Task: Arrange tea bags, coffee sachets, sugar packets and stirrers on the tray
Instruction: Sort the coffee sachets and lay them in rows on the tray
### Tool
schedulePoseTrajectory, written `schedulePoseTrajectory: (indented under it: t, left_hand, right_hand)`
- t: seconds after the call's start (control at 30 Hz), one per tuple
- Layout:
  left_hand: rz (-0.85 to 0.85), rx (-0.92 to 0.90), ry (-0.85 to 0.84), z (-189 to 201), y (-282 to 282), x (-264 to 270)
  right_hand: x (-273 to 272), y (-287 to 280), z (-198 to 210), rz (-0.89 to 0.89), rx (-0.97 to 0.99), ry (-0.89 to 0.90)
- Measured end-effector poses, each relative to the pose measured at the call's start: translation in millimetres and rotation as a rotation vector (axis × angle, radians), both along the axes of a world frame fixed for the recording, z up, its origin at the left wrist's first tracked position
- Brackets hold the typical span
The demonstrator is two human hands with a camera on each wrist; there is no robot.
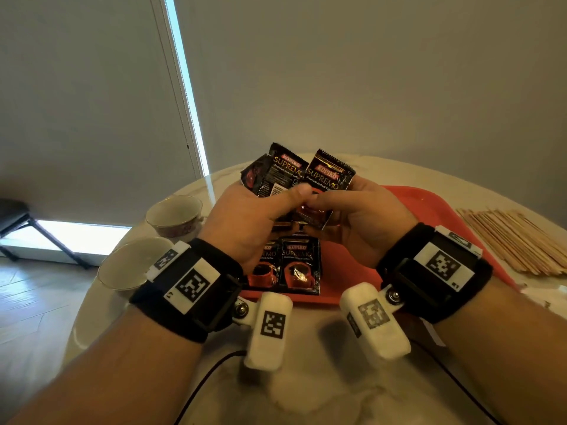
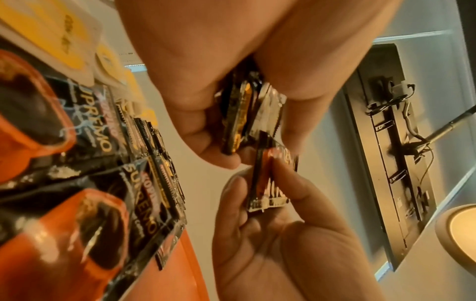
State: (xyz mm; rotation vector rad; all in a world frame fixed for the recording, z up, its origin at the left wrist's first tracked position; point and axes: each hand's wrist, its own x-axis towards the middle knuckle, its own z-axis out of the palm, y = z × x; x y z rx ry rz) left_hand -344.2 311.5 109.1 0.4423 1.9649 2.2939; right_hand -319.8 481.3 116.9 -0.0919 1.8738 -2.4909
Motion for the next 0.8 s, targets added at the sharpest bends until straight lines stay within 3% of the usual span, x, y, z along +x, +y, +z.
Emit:
schedulePoseTrajectory:
  t: [0.33, 0.6, 0.8]
  left_hand:
    - [-0.075, -0.082, 0.074, -6.0, -6.3, -7.3]
    - [-0.05, 0.01, 0.035, -2.3, -1.7, -1.6]
    - [0.068, 0.093, -0.024, -6.1, -0.7, -8.8]
  right_hand:
    - [-4.6, 5.7, 6.6, -0.129, -0.015, -0.011]
    - [-9.7, 6.3, 5.1, -0.138, -0.074, -0.152]
    - [-3.1, 6.5, 3.8, -0.001, 0.126, -0.069]
